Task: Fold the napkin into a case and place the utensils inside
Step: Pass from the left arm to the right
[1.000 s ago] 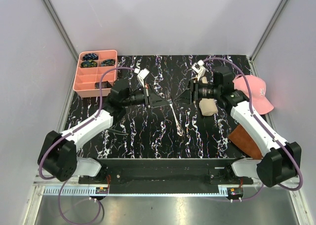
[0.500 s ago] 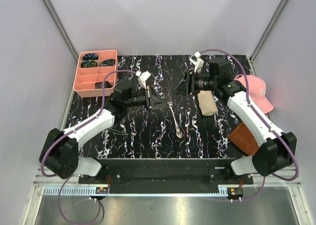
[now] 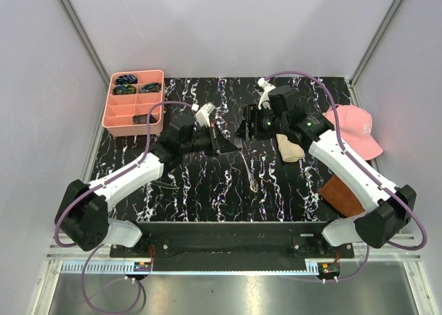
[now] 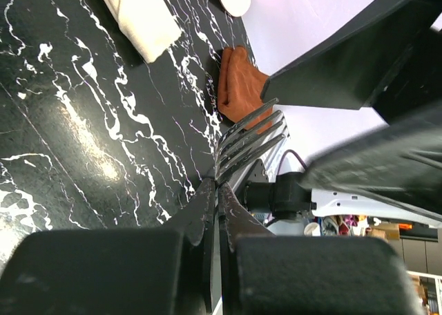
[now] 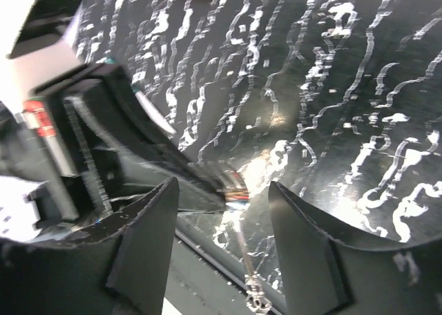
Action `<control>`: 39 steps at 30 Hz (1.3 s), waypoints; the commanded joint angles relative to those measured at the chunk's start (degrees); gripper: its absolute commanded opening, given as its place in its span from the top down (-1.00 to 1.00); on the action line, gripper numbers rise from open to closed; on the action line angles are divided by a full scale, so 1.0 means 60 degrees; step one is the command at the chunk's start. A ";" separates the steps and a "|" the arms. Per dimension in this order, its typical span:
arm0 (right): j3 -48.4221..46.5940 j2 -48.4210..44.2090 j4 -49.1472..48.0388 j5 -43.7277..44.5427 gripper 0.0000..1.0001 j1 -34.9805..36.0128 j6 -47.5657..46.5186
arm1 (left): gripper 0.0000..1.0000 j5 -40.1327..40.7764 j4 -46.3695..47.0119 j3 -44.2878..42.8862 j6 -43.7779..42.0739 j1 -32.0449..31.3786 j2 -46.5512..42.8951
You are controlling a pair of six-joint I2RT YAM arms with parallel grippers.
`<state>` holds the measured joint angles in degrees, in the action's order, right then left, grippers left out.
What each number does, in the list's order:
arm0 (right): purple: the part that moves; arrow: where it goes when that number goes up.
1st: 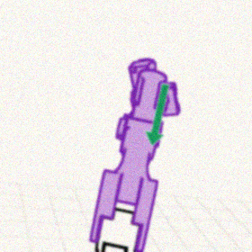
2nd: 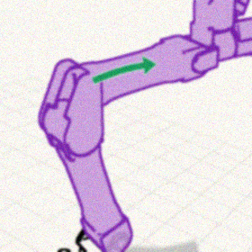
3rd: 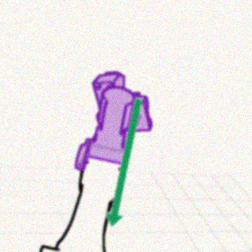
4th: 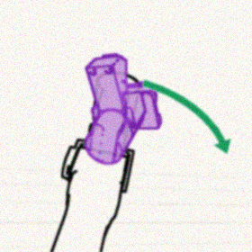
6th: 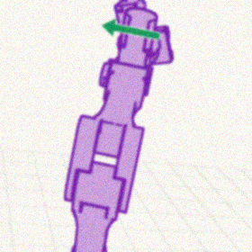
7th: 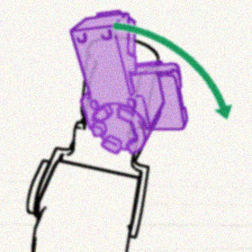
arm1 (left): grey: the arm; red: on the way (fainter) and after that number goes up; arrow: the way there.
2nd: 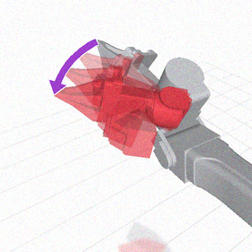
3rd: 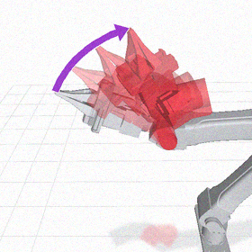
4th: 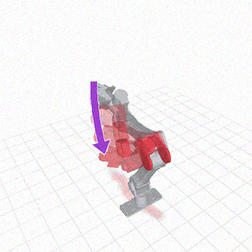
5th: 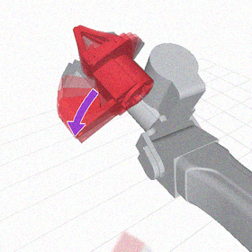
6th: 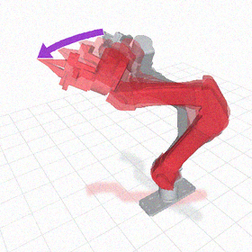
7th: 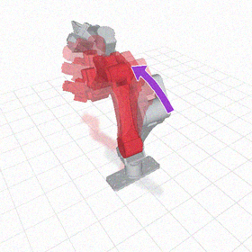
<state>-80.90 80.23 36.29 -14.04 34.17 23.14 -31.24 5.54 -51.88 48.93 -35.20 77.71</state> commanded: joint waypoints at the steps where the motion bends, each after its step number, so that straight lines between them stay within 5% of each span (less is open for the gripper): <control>1: -0.0402 0.0003 0.0191 0.1125 -0.25 0.0105 -0.0120 | 1.00 0.0403 0.0087 -0.0524 -0.0025 -0.0066 -0.0311; 18: -0.0798 0.0237 0.0089 0.1403 -0.19 0.0515 -0.0179 | 1.00 0.0491 -0.0220 -0.0904 0.0107 -0.0227 -0.0032; 32: -0.0871 0.0574 0.0015 0.1433 0.14 0.0647 -0.0267 | 1.00 0.0461 -0.0220 -0.1124 0.0210 -0.0300 0.0056; 39: -0.0740 0.0487 -0.0058 0.1812 0.93 0.0677 -0.0311 | 0.92 0.0505 -0.0322 -0.1183 0.0210 -0.0315 0.0100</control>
<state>-83.83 83.55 37.76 -4.78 37.50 21.23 -28.97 2.04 -55.90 49.89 -36.77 78.13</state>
